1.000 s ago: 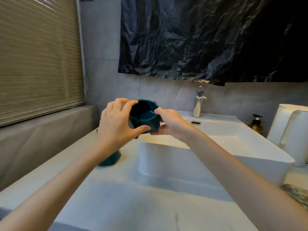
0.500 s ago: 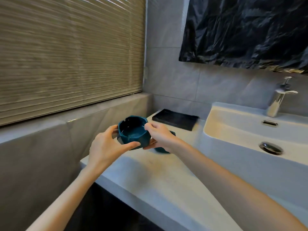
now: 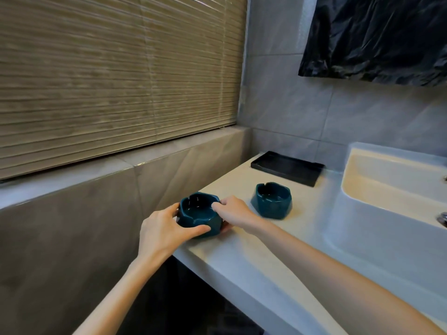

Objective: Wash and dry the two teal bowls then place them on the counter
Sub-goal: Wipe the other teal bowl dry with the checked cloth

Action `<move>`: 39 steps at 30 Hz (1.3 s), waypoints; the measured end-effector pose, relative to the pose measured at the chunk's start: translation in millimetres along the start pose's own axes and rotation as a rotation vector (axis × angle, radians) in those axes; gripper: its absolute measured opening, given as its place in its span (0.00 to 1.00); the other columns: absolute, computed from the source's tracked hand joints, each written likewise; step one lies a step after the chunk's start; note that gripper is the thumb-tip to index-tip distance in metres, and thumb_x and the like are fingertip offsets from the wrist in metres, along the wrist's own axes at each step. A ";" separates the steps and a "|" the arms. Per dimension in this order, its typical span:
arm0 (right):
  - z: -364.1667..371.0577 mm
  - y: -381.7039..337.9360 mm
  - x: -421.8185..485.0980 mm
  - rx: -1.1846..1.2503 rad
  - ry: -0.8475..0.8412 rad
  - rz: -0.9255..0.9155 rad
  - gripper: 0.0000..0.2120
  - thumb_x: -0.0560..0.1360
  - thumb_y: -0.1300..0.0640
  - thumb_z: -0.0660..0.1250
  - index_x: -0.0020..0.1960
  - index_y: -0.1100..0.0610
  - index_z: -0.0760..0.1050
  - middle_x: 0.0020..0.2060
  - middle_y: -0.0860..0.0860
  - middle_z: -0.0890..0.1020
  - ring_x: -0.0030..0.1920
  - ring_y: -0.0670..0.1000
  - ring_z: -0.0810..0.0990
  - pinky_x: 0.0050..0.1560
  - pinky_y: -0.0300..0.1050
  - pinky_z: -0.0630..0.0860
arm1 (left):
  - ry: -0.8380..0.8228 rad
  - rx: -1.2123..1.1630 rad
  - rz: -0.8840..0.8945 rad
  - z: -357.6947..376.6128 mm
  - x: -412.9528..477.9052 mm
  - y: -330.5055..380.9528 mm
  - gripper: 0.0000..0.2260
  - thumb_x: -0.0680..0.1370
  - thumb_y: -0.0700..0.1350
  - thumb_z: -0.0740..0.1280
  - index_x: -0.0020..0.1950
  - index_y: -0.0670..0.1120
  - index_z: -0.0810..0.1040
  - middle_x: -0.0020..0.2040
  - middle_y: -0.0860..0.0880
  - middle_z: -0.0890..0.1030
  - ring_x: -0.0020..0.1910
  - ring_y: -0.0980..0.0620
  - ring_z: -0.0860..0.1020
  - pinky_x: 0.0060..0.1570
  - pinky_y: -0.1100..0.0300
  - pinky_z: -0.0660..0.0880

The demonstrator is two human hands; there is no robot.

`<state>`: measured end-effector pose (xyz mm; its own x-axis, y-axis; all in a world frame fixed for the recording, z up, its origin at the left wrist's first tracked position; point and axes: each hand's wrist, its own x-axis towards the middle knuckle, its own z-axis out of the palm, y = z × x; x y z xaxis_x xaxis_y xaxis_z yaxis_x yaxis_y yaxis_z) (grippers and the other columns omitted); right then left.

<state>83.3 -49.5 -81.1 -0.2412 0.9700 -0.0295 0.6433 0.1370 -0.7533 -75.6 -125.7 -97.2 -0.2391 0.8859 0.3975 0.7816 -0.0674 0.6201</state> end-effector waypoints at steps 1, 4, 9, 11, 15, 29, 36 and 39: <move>2.2 1.5 2.6 -0.028 0.008 -0.004 0.16 0.75 0.56 0.58 0.30 0.53 0.57 0.27 0.48 0.61 0.28 0.48 0.60 0.28 0.43 0.55 | -0.002 0.003 0.001 0.7 0.1 -2.0 0.30 0.60 0.66 0.75 0.60 0.59 0.78 0.49 0.58 0.84 0.53 0.55 0.80 0.49 0.56 0.76; 6.5 3.7 8.5 -0.030 0.021 0.010 0.14 0.75 0.54 0.59 0.31 0.55 0.62 0.28 0.51 0.67 0.30 0.51 0.68 0.33 0.44 0.65 | -0.016 0.020 -0.005 2.9 0.3 -4.9 0.30 0.60 0.68 0.74 0.60 0.62 0.77 0.47 0.60 0.83 0.51 0.57 0.80 0.47 0.57 0.76; 5.3 4.4 11.4 -0.074 0.003 0.008 0.13 0.76 0.54 0.57 0.36 0.59 0.70 0.32 0.57 0.76 0.32 0.56 0.77 0.38 0.44 0.72 | -0.033 0.001 -0.039 4.4 -1.5 -1.2 0.29 0.62 0.66 0.74 0.62 0.63 0.75 0.49 0.61 0.83 0.52 0.56 0.79 0.44 0.59 0.73; 5.8 5.5 12.1 -0.082 0.005 0.002 0.13 0.76 0.53 0.57 0.37 0.60 0.71 0.33 0.58 0.75 0.33 0.56 0.75 0.37 0.44 0.71 | -0.045 -0.015 -0.061 5.4 -1.8 -0.4 0.28 0.63 0.65 0.74 0.62 0.63 0.75 0.51 0.61 0.82 0.54 0.55 0.78 0.44 0.59 0.70; 2.0 7.7 8.6 -0.071 -0.033 -0.011 0.14 0.78 0.52 0.56 0.40 0.59 0.72 0.31 0.55 0.74 0.30 0.52 0.73 0.32 0.42 0.71 | -0.100 0.012 -0.080 6.1 -3.4 1.2 0.34 0.64 0.67 0.72 0.68 0.58 0.71 0.59 0.59 0.79 0.62 0.52 0.74 0.48 0.56 0.71; -114.9 80.5 8.3 -0.112 0.338 0.284 0.23 0.79 0.49 0.60 0.71 0.57 0.63 0.67 0.58 0.64 0.40 0.55 0.79 0.47 0.48 0.79 | -0.406 -0.023 0.173 66.9 66.1 89.9 0.35 0.75 0.57 0.67 0.77 0.47 0.57 0.75 0.48 0.64 0.72 0.50 0.64 0.69 0.54 0.64; -112.9 80.7 18.8 0.037 0.192 0.484 0.15 0.77 0.56 0.60 0.61 0.59 0.64 0.50 0.61 0.77 0.35 0.59 0.83 0.30 0.48 0.81 | -0.677 -0.130 -0.004 112.9 83.6 104.9 0.45 0.68 0.51 0.77 0.77 0.43 0.55 0.74 0.46 0.65 0.71 0.48 0.66 0.64 0.58 0.66; -116.7 76.1 22.5 0.011 0.148 0.547 0.09 0.76 0.62 0.59 0.56 0.63 0.67 0.43 0.61 0.79 0.43 0.61 0.85 0.45 0.52 0.83 | -0.614 -0.274 -0.011 124.0 87.9 103.3 0.36 0.65 0.45 0.79 0.71 0.44 0.69 0.63 0.48 0.77 0.60 0.50 0.76 0.57 0.59 0.73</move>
<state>211.6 6.2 -62.4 0.2298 0.9172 -0.3256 0.6383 -0.3946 -0.6610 55.6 2.1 -82.1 0.1888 0.9819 -0.0165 0.5875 -0.0994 0.8031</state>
